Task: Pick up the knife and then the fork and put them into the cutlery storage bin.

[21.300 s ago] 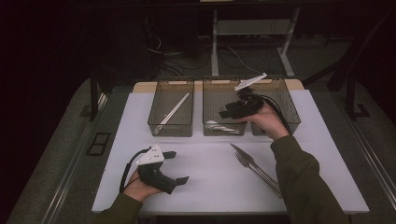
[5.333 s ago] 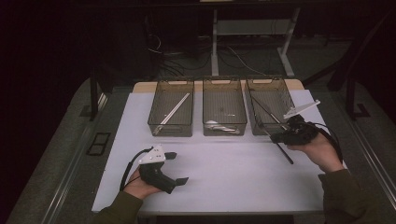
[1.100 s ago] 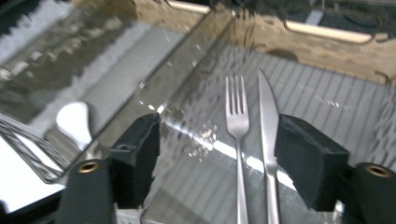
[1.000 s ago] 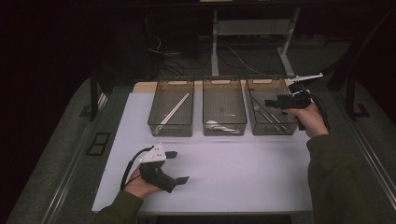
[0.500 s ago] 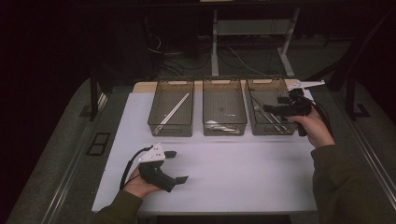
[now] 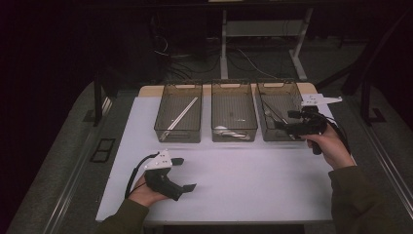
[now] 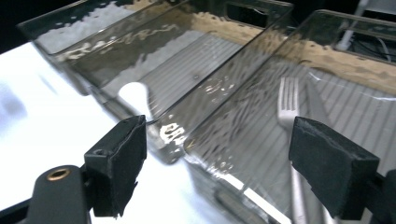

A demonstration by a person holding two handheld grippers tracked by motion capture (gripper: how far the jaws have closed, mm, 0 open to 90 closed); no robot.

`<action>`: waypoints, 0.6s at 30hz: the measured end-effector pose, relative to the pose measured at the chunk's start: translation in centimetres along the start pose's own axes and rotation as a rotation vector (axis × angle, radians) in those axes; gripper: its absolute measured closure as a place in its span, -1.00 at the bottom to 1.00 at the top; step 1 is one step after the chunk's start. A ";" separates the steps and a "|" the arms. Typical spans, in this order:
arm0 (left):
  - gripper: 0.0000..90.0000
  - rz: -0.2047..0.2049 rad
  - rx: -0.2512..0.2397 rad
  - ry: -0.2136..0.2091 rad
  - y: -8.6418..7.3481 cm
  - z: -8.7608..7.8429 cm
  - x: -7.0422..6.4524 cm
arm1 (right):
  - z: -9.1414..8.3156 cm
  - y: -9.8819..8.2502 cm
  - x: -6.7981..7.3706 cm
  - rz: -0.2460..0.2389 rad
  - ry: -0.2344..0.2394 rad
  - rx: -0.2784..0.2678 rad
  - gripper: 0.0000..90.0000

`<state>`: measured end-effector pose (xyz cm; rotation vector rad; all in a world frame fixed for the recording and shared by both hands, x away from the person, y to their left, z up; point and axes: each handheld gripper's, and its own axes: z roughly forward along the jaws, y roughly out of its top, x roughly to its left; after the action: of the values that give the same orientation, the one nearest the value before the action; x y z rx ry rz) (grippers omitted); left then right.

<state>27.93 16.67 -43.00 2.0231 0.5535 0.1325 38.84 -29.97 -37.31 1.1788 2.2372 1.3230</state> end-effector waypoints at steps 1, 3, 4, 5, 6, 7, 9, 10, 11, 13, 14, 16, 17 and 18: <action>-1.00 -0.001 -0.001 0.000 0.0 0.0 0.0 | -0.1 -0.2 0.2 -0.005 0.008 -0.003 -0.58; -1.00 -0.002 -0.001 0.000 0.0 0.0 0.0 | -0.3 -0.6 0.7 -0.015 0.016 -0.005 -0.58; -1.00 -0.001 0.000 0.000 0.0 0.0 0.0 | -0.4 -0.8 0.9 -0.024 0.017 -0.005 -0.58; -1.00 0.003 0.001 0.000 0.0 0.0 0.0 | -0.5 -1.0 1.1 -0.030 0.016 -0.002 -0.58; -1.00 0.004 0.002 0.000 0.0 0.0 0.0 | -0.5 -1.1 1.3 -0.035 0.017 -0.001 -0.58; -1.00 0.004 0.002 -0.001 0.0 0.0 0.0 | -0.6 -1.3 1.4 -0.039 0.016 -0.002 -0.58; -1.00 0.005 0.003 0.000 0.0 0.0 -0.1 | -0.8 -1.6 1.8 -0.044 0.021 -0.006 -0.58; -1.00 0.005 0.003 0.000 0.0 0.0 -0.1 | -0.9 -1.8 2.0 -0.048 0.020 -0.006 -0.58; -1.00 0.004 0.002 0.000 0.0 0.0 -0.1 | -1.0 -2.0 2.2 -0.051 0.021 -0.008 -0.58; -1.00 0.003 0.000 0.000 0.0 0.0 -0.1 | -1.2 -2.3 2.6 -0.056 0.023 -0.015 -0.58; -1.00 0.003 -0.002 -0.001 0.0 0.0 -0.1 | -1.3 -2.5 2.8 -0.057 0.025 -0.020 -0.58; -1.00 0.003 -0.001 -0.002 0.0 0.0 -0.2 | -1.5 -2.9 3.2 -0.061 0.033 -0.025 -0.58; -1.00 0.002 -0.002 -0.002 0.0 0.0 -0.2 | -1.6 -3.1 3.3 -0.063 0.035 -0.025 -0.58; -1.00 0.001 -0.002 -0.002 0.0 0.0 -0.2 | -1.7 -3.2 3.5 -0.065 0.038 -0.027 -0.58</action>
<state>27.76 16.58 -42.97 2.0211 0.5501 0.1315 33.99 -29.09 -38.53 1.0704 2.2563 1.3573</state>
